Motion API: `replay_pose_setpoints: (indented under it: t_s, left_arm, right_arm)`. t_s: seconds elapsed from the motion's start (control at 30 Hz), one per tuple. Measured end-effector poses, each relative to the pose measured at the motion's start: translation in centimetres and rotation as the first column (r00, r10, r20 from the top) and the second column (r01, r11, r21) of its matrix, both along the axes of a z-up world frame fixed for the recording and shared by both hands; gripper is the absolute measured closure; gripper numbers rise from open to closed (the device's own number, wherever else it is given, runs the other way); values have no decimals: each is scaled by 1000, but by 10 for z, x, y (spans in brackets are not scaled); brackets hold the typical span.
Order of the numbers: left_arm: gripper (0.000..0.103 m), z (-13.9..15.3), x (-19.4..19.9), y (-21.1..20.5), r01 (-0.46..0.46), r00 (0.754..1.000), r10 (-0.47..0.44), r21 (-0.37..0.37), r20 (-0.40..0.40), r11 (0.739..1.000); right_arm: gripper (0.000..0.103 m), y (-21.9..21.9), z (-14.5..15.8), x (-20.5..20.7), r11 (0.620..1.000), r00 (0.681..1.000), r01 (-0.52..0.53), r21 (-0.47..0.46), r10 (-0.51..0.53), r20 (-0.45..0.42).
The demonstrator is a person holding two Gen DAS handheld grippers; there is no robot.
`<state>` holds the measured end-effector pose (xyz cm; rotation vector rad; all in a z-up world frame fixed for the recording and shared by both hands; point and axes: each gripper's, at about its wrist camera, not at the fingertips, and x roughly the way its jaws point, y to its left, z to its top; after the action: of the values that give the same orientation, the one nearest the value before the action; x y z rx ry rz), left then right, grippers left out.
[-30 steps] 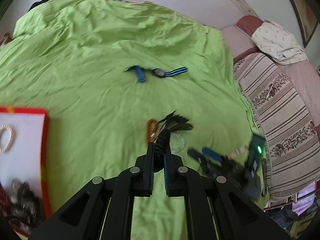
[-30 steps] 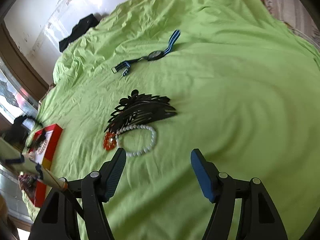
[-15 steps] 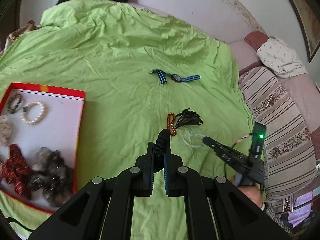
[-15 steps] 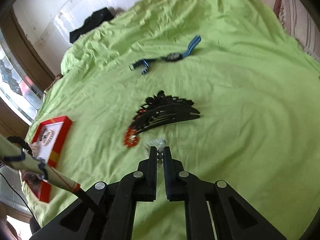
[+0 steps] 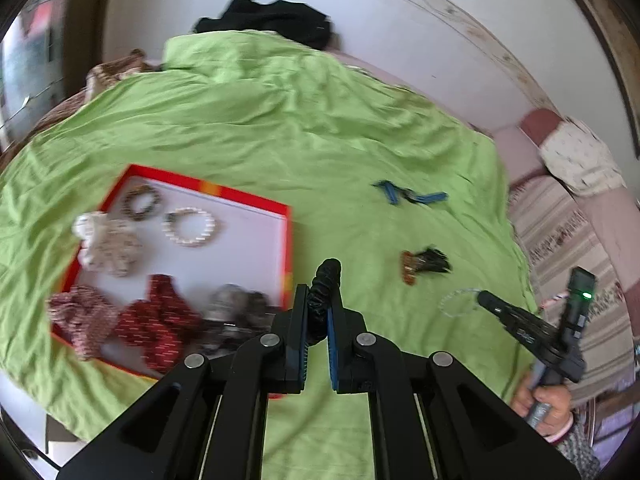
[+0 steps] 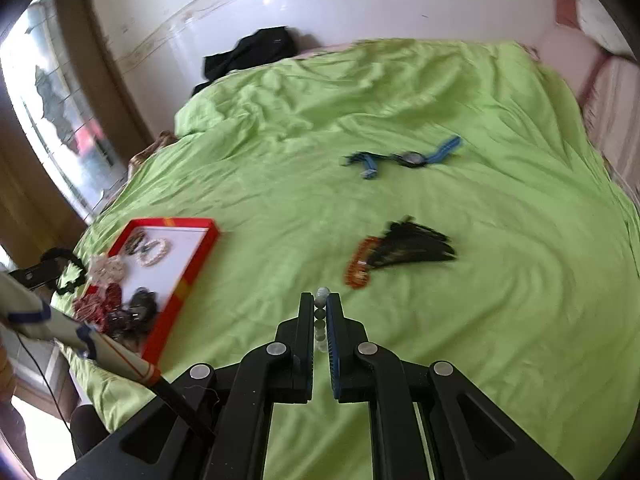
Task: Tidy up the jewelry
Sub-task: 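Carry both bracelets into the red box and open both tools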
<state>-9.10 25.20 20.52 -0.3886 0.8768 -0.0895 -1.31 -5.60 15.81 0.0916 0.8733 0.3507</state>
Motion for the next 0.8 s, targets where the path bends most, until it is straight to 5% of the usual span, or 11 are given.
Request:
replay_pose_setpoints:
  t_s: [0.6, 0.8]
  left_arm:
    - [96, -106, 66, 99, -173, 974, 153, -113, -164, 978]
    - [96, -128, 77, 109, -193, 965, 168, -114, -200, 975]
  right_arm:
    - [96, 203, -3, 46, 960, 957, -281, 5, 280, -77]
    - [96, 263, -39, 72, 940, 928, -333, 66, 340, -153]
